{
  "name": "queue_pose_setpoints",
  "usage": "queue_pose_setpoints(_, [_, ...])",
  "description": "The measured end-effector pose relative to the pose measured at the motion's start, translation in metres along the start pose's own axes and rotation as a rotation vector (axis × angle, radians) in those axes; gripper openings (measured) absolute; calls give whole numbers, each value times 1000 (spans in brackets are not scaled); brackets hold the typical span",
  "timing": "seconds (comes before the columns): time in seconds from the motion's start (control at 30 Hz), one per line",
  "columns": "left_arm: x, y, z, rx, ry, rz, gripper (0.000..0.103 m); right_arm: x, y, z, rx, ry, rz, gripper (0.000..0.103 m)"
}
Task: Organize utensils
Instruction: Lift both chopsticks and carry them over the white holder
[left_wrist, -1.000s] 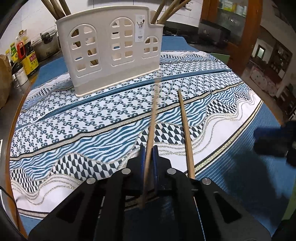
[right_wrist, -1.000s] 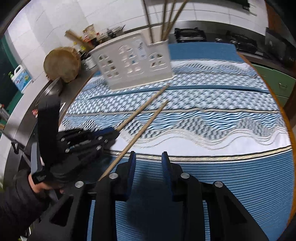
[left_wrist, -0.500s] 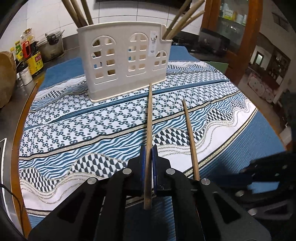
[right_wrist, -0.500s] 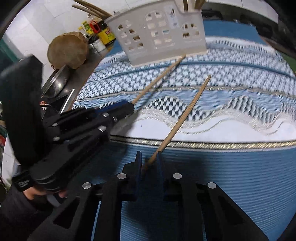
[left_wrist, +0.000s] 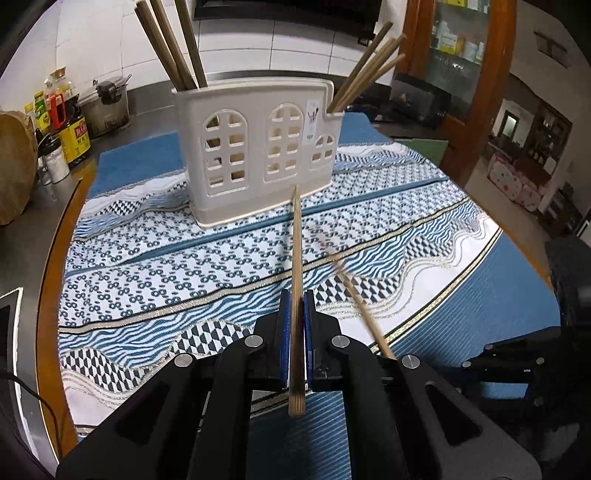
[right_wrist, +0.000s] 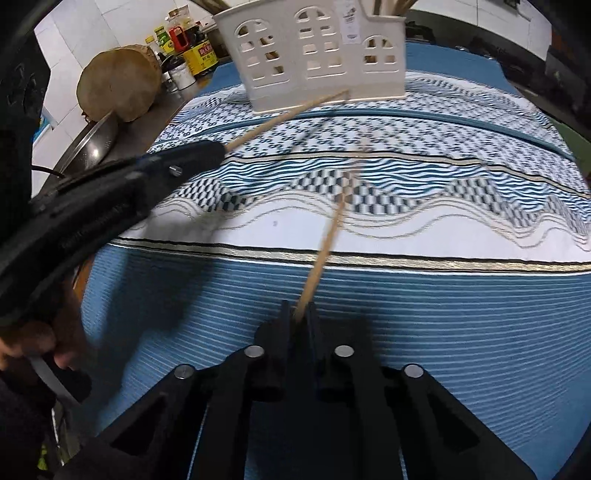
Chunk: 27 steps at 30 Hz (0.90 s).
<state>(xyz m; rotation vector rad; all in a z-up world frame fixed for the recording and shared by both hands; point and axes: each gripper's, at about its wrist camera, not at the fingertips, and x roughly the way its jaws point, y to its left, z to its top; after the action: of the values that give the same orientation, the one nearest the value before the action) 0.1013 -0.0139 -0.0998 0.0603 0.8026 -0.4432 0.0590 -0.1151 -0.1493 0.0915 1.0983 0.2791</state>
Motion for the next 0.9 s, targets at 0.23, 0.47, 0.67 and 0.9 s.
queue_pose_setpoints(0.23, [-16, 0, 9, -11, -35, -6, 5, -14, -27, -11, 20, -42, -8, 0])
queue_pose_setpoints(0.47, [-23, -3, 10, -6, -35, 1, 5, -11, -10, -10, 9, -51, 89, 9])
queue_pose_setpoints(0.67, [-29, -1, 11, -4, -39, 3, 5, 1, 4, -17, -19, -20, 62, 11])
queue_pose_setpoints(0.9, [-39, -5, 17, 8, -51, -12, 5, -15, -5, -23, -54, -57, 17, 6])
